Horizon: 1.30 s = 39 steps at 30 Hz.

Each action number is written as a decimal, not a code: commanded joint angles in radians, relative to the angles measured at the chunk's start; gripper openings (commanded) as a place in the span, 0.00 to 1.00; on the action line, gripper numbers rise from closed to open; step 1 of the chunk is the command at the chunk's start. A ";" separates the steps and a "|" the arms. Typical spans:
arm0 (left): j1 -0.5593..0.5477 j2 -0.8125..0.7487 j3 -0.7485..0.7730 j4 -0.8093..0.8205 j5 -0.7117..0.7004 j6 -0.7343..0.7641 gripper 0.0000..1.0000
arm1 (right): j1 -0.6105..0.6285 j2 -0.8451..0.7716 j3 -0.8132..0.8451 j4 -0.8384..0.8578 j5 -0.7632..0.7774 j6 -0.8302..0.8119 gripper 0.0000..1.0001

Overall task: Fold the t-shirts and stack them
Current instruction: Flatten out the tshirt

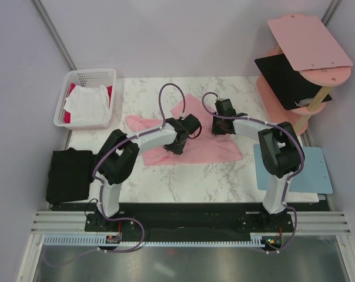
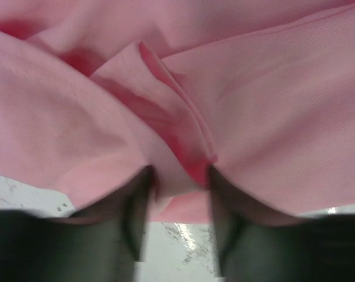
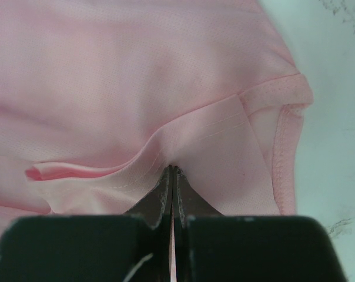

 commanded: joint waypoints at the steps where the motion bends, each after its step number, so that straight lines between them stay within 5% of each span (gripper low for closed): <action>1: -0.004 -0.011 0.001 0.014 -0.060 -0.041 0.18 | 0.007 -0.018 -0.032 -0.039 -0.014 -0.012 0.00; 2: -0.004 -0.023 -0.011 0.003 -0.086 -0.054 0.02 | 0.007 -0.020 -0.034 -0.037 -0.014 -0.014 0.00; 16: 0.140 -0.535 -0.300 -0.153 -0.226 -0.194 0.02 | 0.007 -0.052 -0.037 -0.023 -0.015 -0.017 0.03; 19: 0.181 -0.574 -0.332 -0.173 -0.232 -0.199 0.02 | 0.005 -0.106 -0.052 0.004 -0.035 -0.023 0.19; 20: 0.188 -0.579 -0.338 -0.175 -0.233 -0.196 0.02 | 0.005 -0.116 -0.057 0.006 -0.037 -0.025 0.36; 23: 0.203 -0.583 -0.352 -0.178 -0.238 -0.194 0.02 | 0.007 -0.150 -0.066 0.012 -0.034 -0.025 0.53; 30: 0.228 -0.589 -0.363 -0.184 -0.253 -0.185 0.02 | 0.007 -0.187 -0.075 0.014 -0.035 -0.017 0.54; 39: 0.254 -0.589 -0.381 -0.183 -0.273 -0.165 0.02 | -0.010 -0.178 -0.062 -0.089 0.203 -0.006 0.52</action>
